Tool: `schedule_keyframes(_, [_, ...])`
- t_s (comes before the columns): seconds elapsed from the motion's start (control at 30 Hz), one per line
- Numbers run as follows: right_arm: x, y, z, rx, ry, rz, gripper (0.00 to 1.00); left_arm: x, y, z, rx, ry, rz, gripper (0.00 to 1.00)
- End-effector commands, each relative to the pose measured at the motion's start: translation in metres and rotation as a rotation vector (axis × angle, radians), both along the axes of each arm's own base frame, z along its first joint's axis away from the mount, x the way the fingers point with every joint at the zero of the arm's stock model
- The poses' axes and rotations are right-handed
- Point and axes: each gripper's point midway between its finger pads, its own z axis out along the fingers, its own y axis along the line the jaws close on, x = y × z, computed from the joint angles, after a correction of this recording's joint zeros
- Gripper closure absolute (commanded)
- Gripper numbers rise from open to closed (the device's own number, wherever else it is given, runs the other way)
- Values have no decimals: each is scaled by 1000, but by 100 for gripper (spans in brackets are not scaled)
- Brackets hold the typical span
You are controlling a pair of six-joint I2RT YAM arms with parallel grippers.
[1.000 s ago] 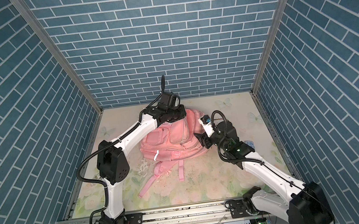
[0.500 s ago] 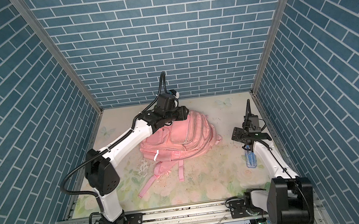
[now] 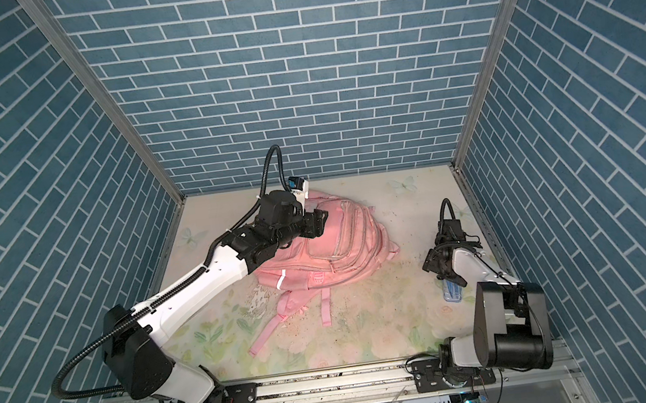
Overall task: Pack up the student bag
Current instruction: 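Release the zipper and move the right gripper over the blue compass case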
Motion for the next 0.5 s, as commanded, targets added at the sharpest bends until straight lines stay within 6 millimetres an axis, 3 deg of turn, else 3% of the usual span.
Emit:
schedule_keyframes(0.0, [-24,-4,-11,18,69,-96,15,-1,-1,-5,11,3,-17,27])
schedule_keyframes(0.27, [-34,20,-28,163,102,-52,23,-4,-2,-10,9,13,-31,27])
schedule_keyframes(0.47, [-28,41,-25,221,60,-3,25,-6,1,-11,10,18,-18,27])
